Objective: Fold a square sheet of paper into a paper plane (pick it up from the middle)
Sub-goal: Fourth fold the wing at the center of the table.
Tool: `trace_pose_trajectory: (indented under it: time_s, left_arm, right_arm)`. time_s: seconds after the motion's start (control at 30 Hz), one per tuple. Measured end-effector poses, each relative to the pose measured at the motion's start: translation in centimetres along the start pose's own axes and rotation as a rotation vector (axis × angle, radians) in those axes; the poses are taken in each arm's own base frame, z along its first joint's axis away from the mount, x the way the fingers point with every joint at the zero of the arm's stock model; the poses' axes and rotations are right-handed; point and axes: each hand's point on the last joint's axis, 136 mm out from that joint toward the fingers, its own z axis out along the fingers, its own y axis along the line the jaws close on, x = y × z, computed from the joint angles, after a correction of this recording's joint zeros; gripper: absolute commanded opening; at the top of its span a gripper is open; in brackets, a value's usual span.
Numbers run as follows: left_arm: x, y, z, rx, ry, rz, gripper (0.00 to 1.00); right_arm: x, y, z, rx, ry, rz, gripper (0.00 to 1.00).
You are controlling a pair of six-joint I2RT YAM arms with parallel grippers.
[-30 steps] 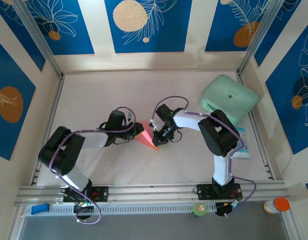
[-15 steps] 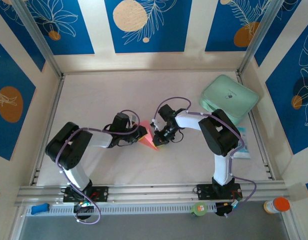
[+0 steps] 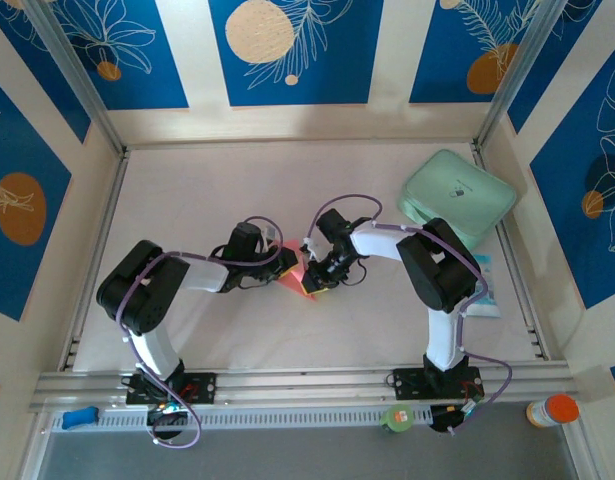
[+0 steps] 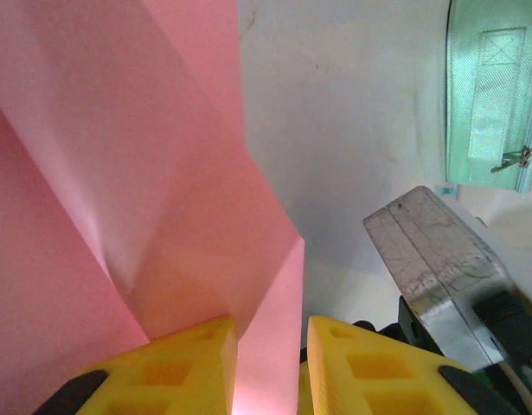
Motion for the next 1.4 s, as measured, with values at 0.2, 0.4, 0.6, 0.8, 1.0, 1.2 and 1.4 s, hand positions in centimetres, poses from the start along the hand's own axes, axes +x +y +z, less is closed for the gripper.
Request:
trace_pose_trajectory:
  time_s: [0.2, 0.4, 0.6, 0.8, 1.0, 1.2, 1.4]
  left_arm:
    - [0.0, 0.1, 0.1, -0.003, 0.001, -0.001, 0.28]
    - [-0.1, 0.2, 0.1, -0.009, -0.007, -0.001, 0.28]
    - [-0.2, -0.5, -0.5, 0.010, -0.023, 0.013, 0.28]
    - [-0.3, -0.9, -0.6, 0.036, -0.032, 0.026, 0.28]
    - [-0.2, -1.2, -0.1, 0.068, -0.022, 0.027, 0.28]
    - [-0.1, -0.9, 0.2, 0.065, -0.014, 0.016, 0.28]
    - [-0.1, -0.8, 0.5, 0.063, -0.013, 0.014, 0.28]
  right_arm:
    - [0.0, -0.3, 0.0, 0.001, -0.005, 0.020, 0.13]
    - [0.0, -0.5, -0.1, -0.002, -0.009, 0.030, 0.08]
    - [-0.2, -0.8, -0.3, -0.023, -0.013, 0.047, 0.07]
    - [-0.2, -0.8, -0.3, -0.052, -0.008, 0.062, 0.06]
    - [-0.2, -0.8, -0.3, -0.060, -0.007, 0.067, 0.06]
    - [-0.1, -0.8, -0.3, -0.062, -0.005, 0.069, 0.06]
    - [-0.1, -0.7, -0.2, -0.076, 0.000, 0.074, 0.08]
